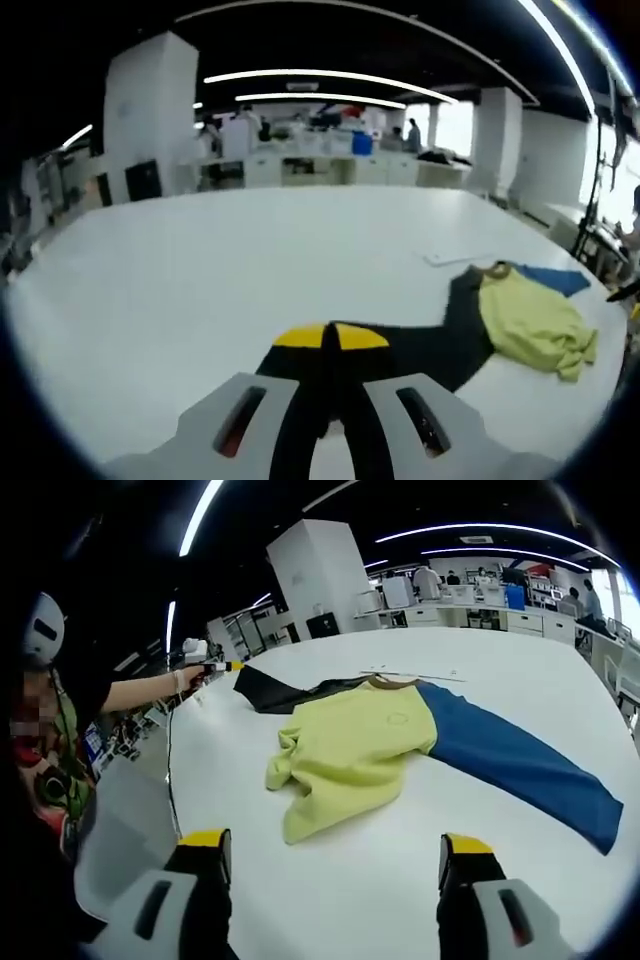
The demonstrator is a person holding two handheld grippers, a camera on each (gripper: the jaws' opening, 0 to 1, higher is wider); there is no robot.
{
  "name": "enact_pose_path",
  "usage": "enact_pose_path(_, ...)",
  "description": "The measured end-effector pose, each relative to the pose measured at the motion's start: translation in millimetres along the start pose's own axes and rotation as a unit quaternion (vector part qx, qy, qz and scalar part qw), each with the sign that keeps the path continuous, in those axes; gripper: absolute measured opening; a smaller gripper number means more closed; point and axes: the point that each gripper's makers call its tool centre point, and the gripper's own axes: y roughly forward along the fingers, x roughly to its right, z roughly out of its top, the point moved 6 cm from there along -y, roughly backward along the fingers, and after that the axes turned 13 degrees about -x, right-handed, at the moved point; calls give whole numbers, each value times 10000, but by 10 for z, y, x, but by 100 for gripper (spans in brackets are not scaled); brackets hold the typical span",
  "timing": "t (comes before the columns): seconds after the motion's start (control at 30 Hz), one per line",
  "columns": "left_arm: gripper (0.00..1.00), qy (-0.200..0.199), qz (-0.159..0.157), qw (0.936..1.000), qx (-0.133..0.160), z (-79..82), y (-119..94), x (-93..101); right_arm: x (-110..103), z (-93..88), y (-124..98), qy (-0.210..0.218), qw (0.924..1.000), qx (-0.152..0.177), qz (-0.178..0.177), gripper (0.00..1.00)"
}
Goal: Fold the garment on the visible template until the final outline fits inside the template.
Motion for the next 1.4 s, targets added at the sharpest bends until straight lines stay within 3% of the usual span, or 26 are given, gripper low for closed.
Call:
enact_pose_path(0.27, 0, -31, 333, 9978, -578, -227, 340, -321, 28, 12, 128, 19, 9999, -136, 36, 85)
enact_pose_path(0.4, 0, -376, 463, 9960, -671, -337, 386, -442, 39, 5, 173, 44, 9998, -184, 78, 85)
enact_pose_path(0.47, 0, -326, 609, 9939, -856, -445, 388, -497, 39, 21, 199, 38, 9998, -186, 89, 85)
enact_pose_path(0.7, 0, -355, 673, 9903, -1164, -697, 349, -588, 23, 95, 266, -16, 9998, -162, 151, 85)
enact_pose_path(1.07, 0, -551, 687, 9877, -1288, -903, 261, -550, 6, 94, 244, -43, 9998, -162, 142, 85)
enact_pose_path(1.4, 0, -610, 701, 9873, -1288, -929, 284, -534, -16, 63, 200, -27, 9998, -167, 109, 85)
